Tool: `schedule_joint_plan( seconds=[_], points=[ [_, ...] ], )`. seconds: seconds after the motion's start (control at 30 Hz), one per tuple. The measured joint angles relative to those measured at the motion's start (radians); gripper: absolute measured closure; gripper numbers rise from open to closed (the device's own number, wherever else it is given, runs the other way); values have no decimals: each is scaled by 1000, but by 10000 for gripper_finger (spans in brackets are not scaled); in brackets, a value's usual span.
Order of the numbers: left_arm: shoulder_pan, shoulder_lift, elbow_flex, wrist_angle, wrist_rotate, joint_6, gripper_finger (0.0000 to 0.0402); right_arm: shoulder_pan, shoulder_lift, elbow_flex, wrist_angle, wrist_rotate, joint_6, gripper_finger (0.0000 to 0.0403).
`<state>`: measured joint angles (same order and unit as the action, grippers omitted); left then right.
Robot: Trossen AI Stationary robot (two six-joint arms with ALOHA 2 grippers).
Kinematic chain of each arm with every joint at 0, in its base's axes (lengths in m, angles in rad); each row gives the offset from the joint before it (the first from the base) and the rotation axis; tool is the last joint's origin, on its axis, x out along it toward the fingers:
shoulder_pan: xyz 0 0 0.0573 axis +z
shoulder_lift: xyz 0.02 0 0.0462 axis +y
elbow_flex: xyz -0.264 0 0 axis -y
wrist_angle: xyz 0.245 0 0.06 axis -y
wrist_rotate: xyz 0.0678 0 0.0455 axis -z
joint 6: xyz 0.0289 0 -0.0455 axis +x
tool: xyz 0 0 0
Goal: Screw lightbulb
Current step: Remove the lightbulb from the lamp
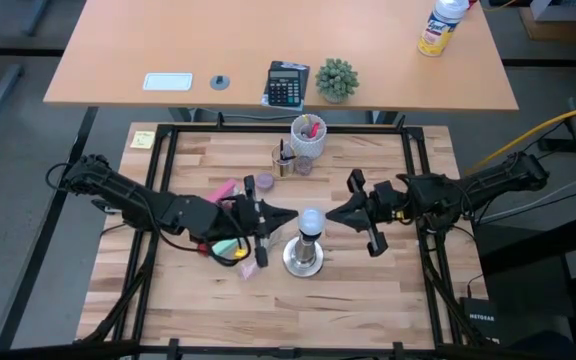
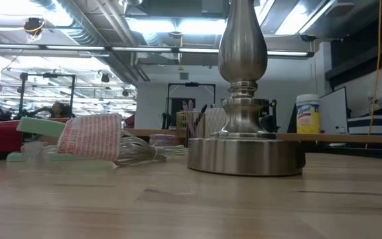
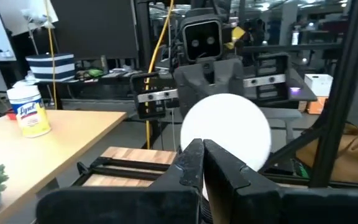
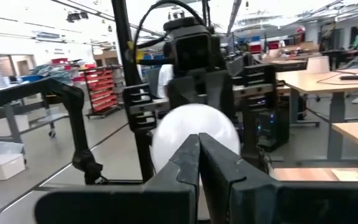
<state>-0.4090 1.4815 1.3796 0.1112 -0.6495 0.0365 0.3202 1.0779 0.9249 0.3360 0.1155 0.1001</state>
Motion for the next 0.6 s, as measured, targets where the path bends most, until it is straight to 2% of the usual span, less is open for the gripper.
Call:
schedule_joint_plan(
  seconds=[0.27, 0.43, 0.6],
  points=[
    [-31, 0, 0, 1, 0, 13, 399, 0, 19, 0, 5, 63, -8, 389],
    [-52, 1, 0, 1, 4, 28, 399, 0, 9, 0, 11, 116, -69, 389],
    [-72, 1, 0, 30, -18, 58, 399, 0, -33, 0, 31, 115, -83, 389]
  ],
)
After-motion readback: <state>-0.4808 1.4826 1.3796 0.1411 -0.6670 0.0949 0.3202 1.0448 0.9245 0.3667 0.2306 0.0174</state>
